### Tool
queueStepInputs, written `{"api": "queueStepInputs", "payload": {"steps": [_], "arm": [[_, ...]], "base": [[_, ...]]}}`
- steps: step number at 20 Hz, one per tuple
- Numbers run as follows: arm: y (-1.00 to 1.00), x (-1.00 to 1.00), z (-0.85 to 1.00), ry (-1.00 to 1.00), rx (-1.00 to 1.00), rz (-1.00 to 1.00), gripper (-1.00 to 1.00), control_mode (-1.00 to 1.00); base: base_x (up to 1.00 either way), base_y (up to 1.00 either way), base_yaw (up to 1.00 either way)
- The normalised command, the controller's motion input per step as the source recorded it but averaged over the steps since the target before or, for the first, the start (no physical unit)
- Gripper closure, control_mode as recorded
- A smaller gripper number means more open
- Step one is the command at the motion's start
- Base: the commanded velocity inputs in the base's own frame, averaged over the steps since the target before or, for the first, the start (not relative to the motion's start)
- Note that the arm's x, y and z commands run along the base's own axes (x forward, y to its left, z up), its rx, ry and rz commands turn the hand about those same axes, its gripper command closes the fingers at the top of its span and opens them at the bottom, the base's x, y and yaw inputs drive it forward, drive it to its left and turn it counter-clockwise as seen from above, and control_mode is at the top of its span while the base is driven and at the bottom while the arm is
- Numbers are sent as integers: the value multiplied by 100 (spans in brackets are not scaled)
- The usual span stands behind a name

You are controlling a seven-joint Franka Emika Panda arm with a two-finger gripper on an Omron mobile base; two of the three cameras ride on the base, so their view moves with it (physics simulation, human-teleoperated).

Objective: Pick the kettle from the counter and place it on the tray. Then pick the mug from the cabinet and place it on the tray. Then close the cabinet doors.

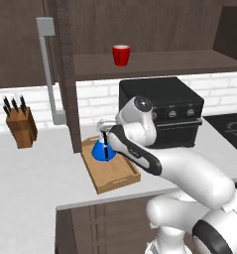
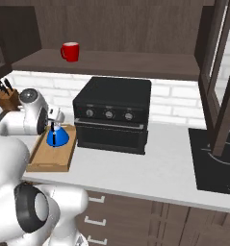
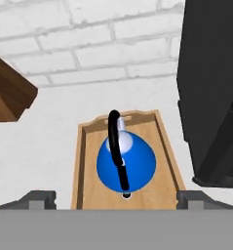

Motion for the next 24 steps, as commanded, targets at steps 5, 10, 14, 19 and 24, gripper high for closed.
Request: {"api": "queueStepInputs", "payload": {"steps": [5, 10, 14, 19, 24], "arm": [[-36, -25, 100, 21, 0, -14, -100, -100], [-13, 0, 23, 12, 0, -7, -100, -100], [3, -3, 7, 0, 0, 0, -100, -100], [2, -6, 44, -3, 0, 0, -100, -100], [0, 1, 53, -19, -2, 0, -100, -100]], "base": [[0, 0, 0], [0, 0, 0], [0, 0, 0], [0, 0, 0], [0, 0, 0]]}}
